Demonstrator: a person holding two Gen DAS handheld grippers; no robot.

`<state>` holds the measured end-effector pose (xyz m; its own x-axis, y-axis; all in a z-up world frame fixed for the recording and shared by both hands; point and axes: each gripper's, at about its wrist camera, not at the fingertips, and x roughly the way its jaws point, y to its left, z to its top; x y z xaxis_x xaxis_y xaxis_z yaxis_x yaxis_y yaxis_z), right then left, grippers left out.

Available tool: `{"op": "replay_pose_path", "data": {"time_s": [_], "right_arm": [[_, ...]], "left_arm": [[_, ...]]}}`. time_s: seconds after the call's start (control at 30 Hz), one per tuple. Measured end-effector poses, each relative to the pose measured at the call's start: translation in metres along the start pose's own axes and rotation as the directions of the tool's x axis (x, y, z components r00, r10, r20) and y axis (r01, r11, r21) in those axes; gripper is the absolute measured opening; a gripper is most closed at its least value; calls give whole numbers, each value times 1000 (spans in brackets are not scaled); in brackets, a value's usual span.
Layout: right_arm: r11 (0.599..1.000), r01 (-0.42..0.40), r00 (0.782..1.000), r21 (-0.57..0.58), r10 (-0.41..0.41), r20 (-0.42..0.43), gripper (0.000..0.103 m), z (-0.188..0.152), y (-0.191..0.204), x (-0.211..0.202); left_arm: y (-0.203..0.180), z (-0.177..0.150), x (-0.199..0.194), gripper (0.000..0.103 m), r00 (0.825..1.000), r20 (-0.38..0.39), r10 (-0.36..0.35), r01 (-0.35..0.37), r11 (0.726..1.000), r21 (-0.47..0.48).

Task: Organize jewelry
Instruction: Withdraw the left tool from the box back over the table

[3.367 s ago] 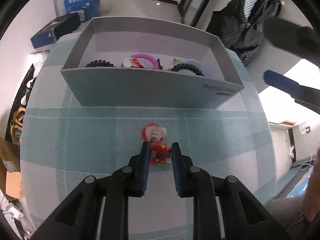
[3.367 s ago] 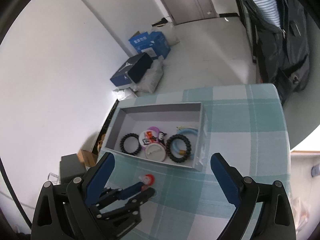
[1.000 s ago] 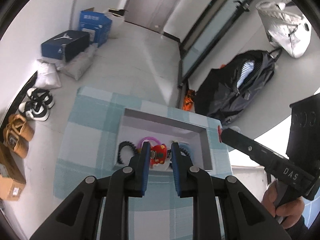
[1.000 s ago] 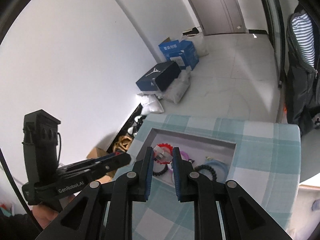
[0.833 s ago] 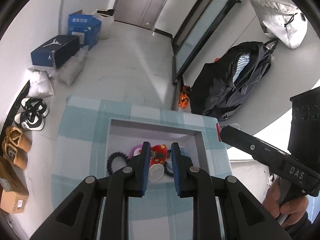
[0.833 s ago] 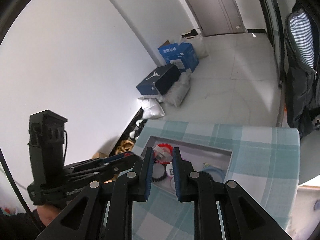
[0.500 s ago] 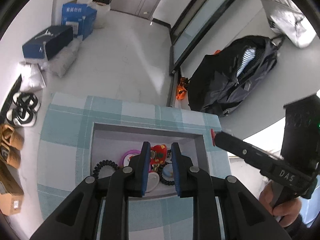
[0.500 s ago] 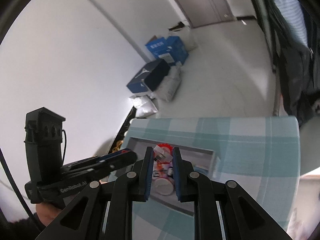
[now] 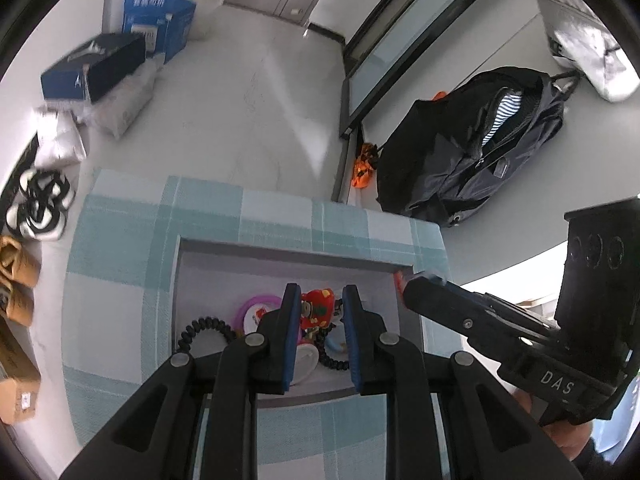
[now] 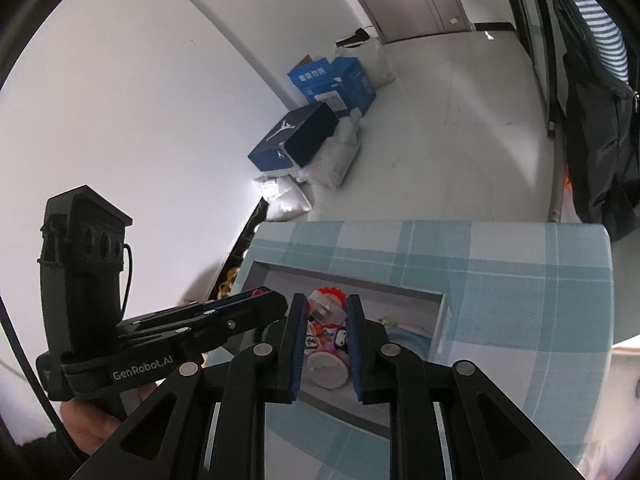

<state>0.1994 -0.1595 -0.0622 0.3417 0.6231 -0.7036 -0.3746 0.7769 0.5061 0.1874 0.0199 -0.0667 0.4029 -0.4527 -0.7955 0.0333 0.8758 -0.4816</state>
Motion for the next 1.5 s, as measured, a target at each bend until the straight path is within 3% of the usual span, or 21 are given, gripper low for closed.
{"op": "replay_pose_path", "data": {"time_s": [0.07,0.13,0.17,0.23,0.33,0.4,0.63,0.7,0.9,1.0,1.07,1.23,1.3,1.37,1.5], "right_arm": [[1000,-5,1000,13,5,-7,21,-1,-2,1],[1000,-3,1000,24,3,-21,30,-1,-4,2],[1000,-3,1000,30,4,-20,37,-1,-5,2],[999,3,1000,34,-3,-5,41,0,-5,-1],[999,2,1000,38,-3,21,43,1,-6,-7],[999,3,999,39,-4,35,52,2,-7,-9],[1000,16,999,17,-16,40,55,1,-4,-13],[1000,20,999,8,-21,43,63,0,-2,-14],[998,50,997,-44,-47,68,74,-4,9,-20],[995,69,995,-66,-63,81,78,-8,15,-24],[993,87,993,-79,-79,93,82,-10,18,-27],[981,155,984,-119,-142,111,87,-20,28,-36],[976,168,982,-139,-154,106,87,-24,31,-37],[974,174,981,-145,-159,110,87,-29,35,-41],[972,199,973,-125,-180,145,87,-40,43,-57]], "left_arm": [[6,2,4,20,999,-47,-12,10,999,-33],[10,1,3,38,999,-54,2,-4,999,-43],[12,1,0,52,999,-39,-6,4,999,-51],[16,1,-7,62,1000,-9,-10,10,997,-72],[19,1,-11,63,1000,1,4,-4,996,-85],[19,1,-13,63,1000,13,15,-14,996,-85],[14,-3,-22,63,991,69,112,-109,993,-42],[14,-4,-27,63,985,99,141,-138,990,-33],[11,-11,-41,63,951,194,239,-246,969,10],[7,-17,-50,63,927,250,281,-298,954,36],[4,-22,-57,63,917,282,283,-308,950,47],[-7,-36,-78,64,915,322,243,-277,959,62],[-15,-42,-84,73,906,343,248,-291,954,77],[-21,-47,-88,75,895,363,259,-310,947,88],[-24,-55,-89,76,897,358,257,-305,949,81]]}}
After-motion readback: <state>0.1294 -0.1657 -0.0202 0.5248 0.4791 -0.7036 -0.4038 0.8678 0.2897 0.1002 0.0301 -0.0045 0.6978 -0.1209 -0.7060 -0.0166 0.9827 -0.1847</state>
